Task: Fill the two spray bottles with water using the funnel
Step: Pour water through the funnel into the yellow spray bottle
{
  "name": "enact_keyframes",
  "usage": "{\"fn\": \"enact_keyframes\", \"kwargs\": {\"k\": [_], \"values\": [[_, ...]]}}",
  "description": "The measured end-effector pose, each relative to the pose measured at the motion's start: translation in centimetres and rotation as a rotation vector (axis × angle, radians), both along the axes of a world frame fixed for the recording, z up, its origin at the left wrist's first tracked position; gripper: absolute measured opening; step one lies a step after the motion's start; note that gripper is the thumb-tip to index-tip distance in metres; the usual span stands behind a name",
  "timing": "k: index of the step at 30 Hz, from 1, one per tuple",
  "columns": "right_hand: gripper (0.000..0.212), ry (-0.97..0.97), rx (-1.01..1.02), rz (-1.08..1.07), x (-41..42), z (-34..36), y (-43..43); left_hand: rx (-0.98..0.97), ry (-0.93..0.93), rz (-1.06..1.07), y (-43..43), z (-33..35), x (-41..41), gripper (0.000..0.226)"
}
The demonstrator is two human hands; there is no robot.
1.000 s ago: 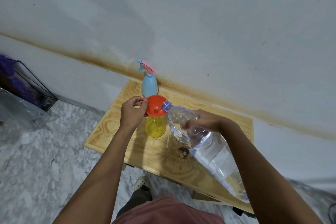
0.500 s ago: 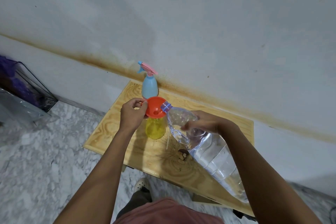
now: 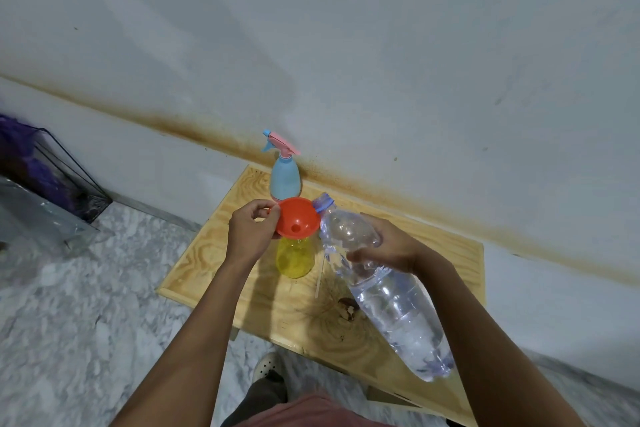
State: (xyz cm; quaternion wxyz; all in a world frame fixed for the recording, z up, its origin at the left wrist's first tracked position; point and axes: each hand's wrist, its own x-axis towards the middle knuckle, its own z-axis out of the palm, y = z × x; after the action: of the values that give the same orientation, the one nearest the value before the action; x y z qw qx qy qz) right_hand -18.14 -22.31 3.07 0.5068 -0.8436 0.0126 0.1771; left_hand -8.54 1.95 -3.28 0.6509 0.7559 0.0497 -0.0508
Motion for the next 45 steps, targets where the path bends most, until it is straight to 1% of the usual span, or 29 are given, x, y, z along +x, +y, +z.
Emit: {"fn": "enact_keyframes", "kwargs": {"k": [3, 8, 10, 12, 15, 20, 24, 28, 31, 33, 36, 39, 40, 42, 43, 44, 45], "values": [[0.071, -0.144, 0.061, -0.102, -0.5, -0.3, -1.0, 0.005, -0.008, -0.001, 0.0, 0.1, -0.1, 0.01], [0.059, -0.455, 0.147, -0.373, -1.3, -1.1, -2.4, 0.015, -0.025, 0.006, -0.1, 0.0, -0.1, 0.01], [0.063, -0.559, 0.168, -0.48, -1.0, -1.2, -2.3, 0.021, -0.03, 0.01, -0.1, -0.1, -0.1, 0.01], [0.068, -0.63, 0.175, -0.582, -0.4, -1.4, -2.5, 0.019, -0.03, 0.013, -0.1, -0.1, -0.1, 0.009], [0.067, -0.68, 0.155, -0.724, 0.8, -2.1, -3.1, 0.007, -0.021, 0.026, -0.2, -0.1, -0.1, 0.007], [0.068, -0.676, 0.143, -0.91, 2.7, -4.0, -4.4, 0.002, -0.014, 0.039, -0.4, -0.2, -0.1, 0.004], [0.071, -0.652, 0.156, -0.991, 3.7, -4.4, -4.8, 0.005, -0.008, 0.04, -0.5, -0.1, -0.1, 0.006], [0.073, -0.627, 0.16, -0.996, 3.9, -4.8, -5.5, 0.01, -0.006, 0.052, -0.5, -0.1, -0.1, 0.003], [0.076, -0.592, 0.125, -0.928, 3.5, -5.2, -5.6, 0.003, -0.008, 0.055, -0.6, -0.1, -0.1, 0.003], [0.081, -0.568, 0.126, -0.924, 3.1, -5.3, -5.4, 0.001, -0.007, 0.058, -0.7, -0.1, -0.2, 0.004], [0.094, -0.512, 0.107, -0.923, 2.2, -5.2, -5.3, 0.009, -0.006, 0.057, -0.7, -0.1, -0.3, 0.004], [0.099, -0.471, 0.096, -0.926, 1.4, -5.4, -4.9, -0.005, 0.001, 0.054, -0.6, 0.0, -0.3, 0.004], [0.099, -0.469, 0.078, -0.965, 1.0, -5.4, -4.3, -0.008, 0.004, 0.053, -0.6, 0.1, -0.4, 0.004], [0.094, -0.445, 0.047, -1.146, -0.2, -5.5, -2.1, -0.011, 0.015, 0.055, -0.6, 0.2, -0.5, 0.005], [0.086, -0.428, 0.041, -1.226, -0.9, -5.6, -0.6, -0.013, 0.02, 0.053, -0.5, 0.2, -0.6, 0.005], [0.074, -0.395, 0.044, -1.246, -1.5, -5.6, 1.1, -0.016, 0.024, 0.051, -0.5, 0.3, -0.6, 0.005], [0.061, -0.338, 0.053, -1.189, -2.0, -5.6, 2.6, -0.019, 0.03, 0.049, -0.4, 0.3, -0.7, 0.004]]}}
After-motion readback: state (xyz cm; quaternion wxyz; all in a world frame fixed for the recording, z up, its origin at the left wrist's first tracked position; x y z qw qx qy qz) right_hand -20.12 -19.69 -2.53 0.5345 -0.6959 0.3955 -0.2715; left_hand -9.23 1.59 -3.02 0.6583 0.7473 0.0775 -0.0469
